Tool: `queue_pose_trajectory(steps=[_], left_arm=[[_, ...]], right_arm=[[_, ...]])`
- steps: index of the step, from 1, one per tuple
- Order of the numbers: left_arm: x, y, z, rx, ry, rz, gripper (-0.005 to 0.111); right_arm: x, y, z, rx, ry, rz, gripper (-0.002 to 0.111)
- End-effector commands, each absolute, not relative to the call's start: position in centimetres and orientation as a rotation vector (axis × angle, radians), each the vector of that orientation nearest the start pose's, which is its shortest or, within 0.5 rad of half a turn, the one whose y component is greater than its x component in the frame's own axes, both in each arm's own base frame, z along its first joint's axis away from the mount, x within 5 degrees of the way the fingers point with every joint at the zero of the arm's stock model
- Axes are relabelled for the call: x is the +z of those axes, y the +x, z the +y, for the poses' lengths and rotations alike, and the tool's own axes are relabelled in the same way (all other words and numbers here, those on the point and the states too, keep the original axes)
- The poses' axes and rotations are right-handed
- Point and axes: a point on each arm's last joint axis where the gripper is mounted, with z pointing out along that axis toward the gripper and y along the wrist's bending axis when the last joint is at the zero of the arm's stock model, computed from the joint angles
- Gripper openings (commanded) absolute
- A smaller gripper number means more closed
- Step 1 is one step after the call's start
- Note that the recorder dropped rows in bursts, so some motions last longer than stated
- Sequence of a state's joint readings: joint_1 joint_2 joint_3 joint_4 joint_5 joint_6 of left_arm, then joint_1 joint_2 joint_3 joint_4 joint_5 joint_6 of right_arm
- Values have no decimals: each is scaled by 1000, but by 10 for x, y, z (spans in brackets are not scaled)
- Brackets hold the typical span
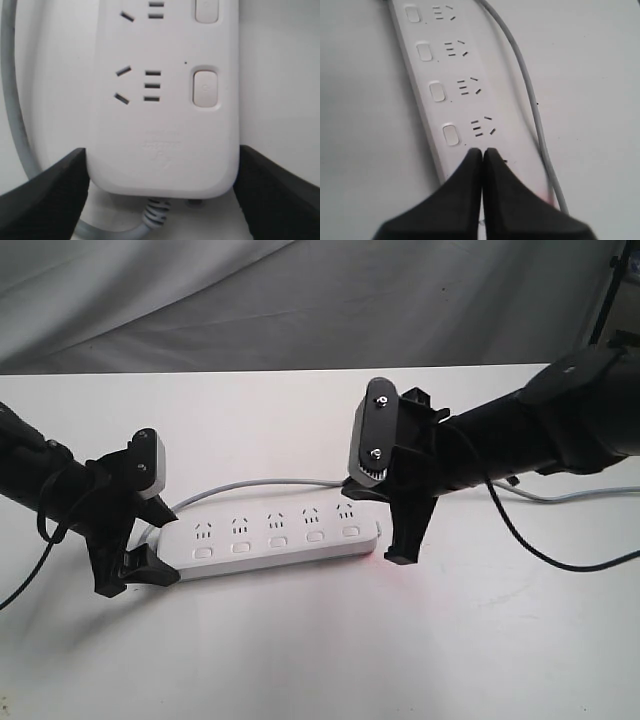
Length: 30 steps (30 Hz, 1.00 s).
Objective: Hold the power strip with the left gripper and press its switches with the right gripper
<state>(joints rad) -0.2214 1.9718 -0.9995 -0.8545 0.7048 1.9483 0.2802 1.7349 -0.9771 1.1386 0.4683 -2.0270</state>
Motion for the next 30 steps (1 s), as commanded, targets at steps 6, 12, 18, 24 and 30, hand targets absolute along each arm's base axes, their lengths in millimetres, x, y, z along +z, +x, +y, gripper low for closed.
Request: queue_pose_trajectory(steps=[6, 12, 18, 24, 30], left_arm=[[112, 318, -119, -505, 1840, 1970, 69], [112, 318, -119, -505, 1840, 1970, 69], [112, 318, -119, -505, 1840, 1970, 69], [112, 318, -119, -505, 1840, 1970, 69], [112, 318, -119, -506, 1837, 1971, 69]], right_arm=[[221, 266, 114, 200, -1340, 1840, 0], [224, 244, 109, 218, -1336, 1830, 0], [227, 242, 109, 225, -1337, 1819, 0], [227, 243, 108, 208, -1330, 1822, 0], [255, 234, 96, 83, -1178, 1788, 0]])
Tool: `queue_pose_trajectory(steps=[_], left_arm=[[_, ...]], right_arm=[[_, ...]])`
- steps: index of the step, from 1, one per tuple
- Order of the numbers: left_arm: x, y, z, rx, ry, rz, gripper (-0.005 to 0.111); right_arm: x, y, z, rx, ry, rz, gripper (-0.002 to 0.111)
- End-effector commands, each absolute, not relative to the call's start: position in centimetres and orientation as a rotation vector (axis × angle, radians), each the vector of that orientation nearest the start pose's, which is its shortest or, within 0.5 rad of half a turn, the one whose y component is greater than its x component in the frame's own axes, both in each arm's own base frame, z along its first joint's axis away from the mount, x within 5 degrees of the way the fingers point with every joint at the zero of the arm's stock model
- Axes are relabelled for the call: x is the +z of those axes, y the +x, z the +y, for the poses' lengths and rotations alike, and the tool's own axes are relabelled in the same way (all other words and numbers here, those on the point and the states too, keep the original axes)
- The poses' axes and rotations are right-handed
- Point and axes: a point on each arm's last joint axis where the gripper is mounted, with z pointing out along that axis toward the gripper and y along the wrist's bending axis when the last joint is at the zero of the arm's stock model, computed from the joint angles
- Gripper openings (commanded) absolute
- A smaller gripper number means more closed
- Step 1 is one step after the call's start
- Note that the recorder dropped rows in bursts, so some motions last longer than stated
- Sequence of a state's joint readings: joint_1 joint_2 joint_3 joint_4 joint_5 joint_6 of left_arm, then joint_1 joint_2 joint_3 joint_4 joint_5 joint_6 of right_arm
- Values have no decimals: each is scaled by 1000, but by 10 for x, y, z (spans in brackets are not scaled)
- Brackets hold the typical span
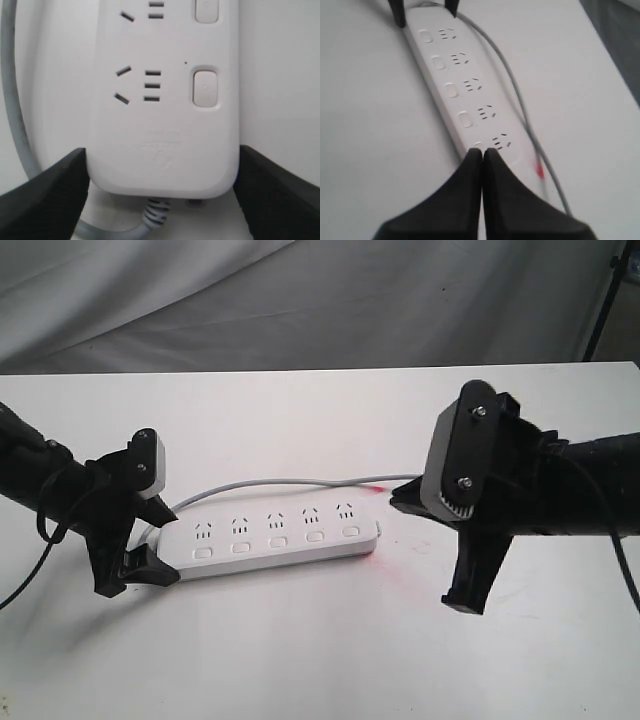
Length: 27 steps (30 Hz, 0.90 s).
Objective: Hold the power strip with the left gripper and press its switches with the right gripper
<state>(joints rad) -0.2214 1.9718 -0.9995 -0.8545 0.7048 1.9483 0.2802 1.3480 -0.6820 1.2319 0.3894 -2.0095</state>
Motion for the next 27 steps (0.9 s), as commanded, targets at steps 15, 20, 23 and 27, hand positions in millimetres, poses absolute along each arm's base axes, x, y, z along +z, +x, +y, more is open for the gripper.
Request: queue_pose_trajectory(steps=[15, 20, 23, 27], left_arm=[[112, 318, -119, -506, 1837, 1971, 69], [112, 318, -119, -506, 1837, 1971, 69], [112, 318, -119, -506, 1837, 1971, 69], [112, 318, -119, -506, 1837, 1971, 69]], right_arm=[[319, 114, 45, 50, -592, 1514, 0], [304, 86, 33, 57, -496, 1458, 0], [301, 86, 32, 65, -477, 1466, 0], [304, 81, 28, 41, -455, 1442, 0]])
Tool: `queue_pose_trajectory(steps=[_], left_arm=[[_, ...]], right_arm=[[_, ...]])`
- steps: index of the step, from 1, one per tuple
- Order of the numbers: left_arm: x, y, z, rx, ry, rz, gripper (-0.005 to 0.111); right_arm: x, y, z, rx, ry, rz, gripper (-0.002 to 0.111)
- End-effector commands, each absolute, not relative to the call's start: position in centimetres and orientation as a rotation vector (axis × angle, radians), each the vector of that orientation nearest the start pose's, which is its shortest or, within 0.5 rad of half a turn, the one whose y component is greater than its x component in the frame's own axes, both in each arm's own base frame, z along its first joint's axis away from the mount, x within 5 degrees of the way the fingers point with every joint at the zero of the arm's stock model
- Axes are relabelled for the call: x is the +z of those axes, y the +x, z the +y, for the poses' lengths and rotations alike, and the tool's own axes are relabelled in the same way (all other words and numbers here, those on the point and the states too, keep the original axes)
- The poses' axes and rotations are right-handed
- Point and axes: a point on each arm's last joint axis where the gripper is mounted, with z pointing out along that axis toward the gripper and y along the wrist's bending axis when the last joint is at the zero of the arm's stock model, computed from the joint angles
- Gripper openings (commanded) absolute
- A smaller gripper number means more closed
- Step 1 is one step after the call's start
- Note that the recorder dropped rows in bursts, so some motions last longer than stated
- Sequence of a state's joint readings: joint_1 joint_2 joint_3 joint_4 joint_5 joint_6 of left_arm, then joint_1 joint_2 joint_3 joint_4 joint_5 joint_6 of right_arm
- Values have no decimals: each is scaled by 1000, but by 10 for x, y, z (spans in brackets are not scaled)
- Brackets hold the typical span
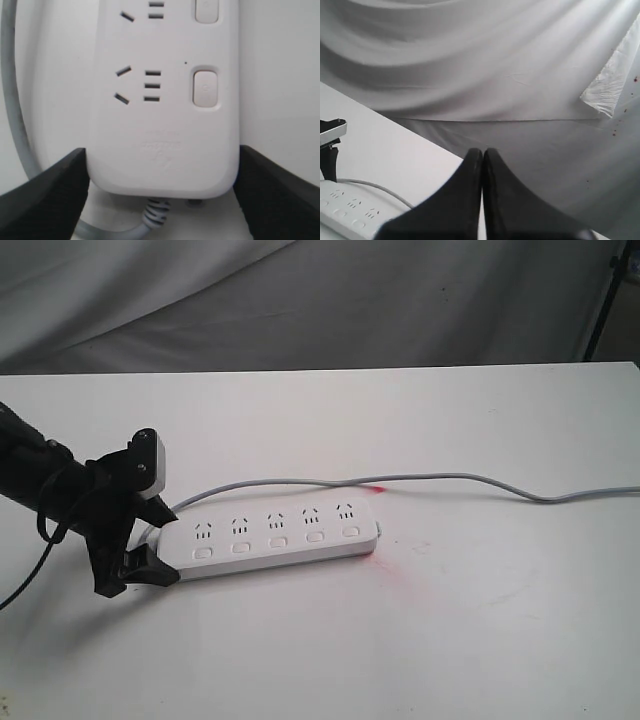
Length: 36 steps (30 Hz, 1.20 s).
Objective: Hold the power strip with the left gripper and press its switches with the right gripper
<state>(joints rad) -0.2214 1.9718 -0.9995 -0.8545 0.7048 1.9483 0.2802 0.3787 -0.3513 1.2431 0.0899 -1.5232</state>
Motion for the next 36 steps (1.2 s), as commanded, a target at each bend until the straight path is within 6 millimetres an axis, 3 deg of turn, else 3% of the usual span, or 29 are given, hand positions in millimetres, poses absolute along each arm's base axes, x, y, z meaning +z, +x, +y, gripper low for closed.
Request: queue_pose_trajectory(steps=[1, 5, 9, 15, 24, 36], left_arm=[[112, 318, -119, -506, 1837, 1971, 69], [112, 318, -119, -506, 1837, 1971, 69], [112, 318, -119, -506, 1837, 1971, 69], [112, 318, -119, -506, 1837, 1971, 69], [112, 318, -119, -506, 1837, 1971, 69], [112, 318, -119, -504, 1836, 1972, 69]], right_arm=[[305, 79, 26, 33, -428, 1434, 0], [299, 68, 22, 117, -362, 1512, 0], [274, 52, 11, 56, -344, 1701, 0], [239, 51, 12, 84, -313, 1594, 0], [200, 54, 14, 131, -290, 1633, 0], [200, 55, 14, 137, -274, 1604, 0]])
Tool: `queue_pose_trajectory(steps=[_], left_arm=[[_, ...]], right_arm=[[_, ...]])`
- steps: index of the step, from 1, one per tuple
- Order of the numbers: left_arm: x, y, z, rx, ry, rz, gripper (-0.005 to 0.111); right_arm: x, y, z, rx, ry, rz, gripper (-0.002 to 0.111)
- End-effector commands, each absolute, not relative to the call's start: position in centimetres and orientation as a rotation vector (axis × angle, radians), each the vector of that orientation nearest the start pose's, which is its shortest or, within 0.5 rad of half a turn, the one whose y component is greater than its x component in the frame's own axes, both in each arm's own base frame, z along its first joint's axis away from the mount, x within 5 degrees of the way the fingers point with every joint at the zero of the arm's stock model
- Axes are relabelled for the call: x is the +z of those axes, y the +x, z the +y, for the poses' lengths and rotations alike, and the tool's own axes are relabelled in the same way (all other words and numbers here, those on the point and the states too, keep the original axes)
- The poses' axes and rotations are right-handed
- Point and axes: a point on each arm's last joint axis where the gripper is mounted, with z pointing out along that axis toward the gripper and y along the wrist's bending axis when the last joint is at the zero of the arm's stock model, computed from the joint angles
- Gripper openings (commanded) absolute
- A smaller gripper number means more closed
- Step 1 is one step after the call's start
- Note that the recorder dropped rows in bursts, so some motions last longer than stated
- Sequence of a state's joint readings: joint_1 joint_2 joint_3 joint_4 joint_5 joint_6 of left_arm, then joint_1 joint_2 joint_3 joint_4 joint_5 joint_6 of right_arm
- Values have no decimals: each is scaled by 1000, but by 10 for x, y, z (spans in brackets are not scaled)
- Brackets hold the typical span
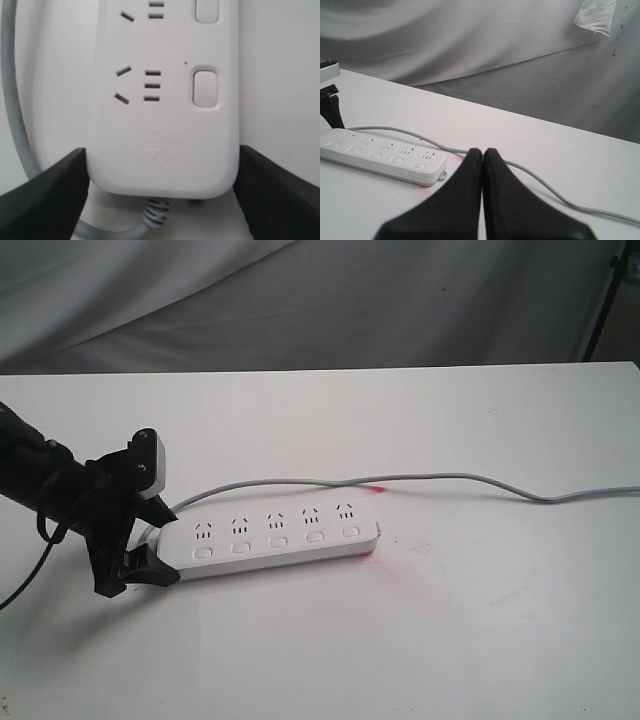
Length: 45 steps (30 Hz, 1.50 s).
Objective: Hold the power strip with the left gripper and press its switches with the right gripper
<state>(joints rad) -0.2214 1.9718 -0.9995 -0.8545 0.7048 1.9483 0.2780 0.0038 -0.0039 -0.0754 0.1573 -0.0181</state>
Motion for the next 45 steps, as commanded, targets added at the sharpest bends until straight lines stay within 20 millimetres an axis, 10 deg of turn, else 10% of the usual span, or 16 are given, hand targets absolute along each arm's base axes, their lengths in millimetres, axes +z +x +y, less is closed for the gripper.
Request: queue_pose_trajectory(steps=[1, 35, 45], left_arm=[[112, 318, -119, -504, 1836, 1972, 69], [112, 319, -119, -497, 1834, 1973, 70], [113, 325, -116, -410, 1753, 2030, 105]], right_arm=[[200, 55, 14, 137, -274, 1604, 0], [200, 55, 14, 137, -274, 1604, 0], [200, 55, 14, 137, -274, 1604, 0]])
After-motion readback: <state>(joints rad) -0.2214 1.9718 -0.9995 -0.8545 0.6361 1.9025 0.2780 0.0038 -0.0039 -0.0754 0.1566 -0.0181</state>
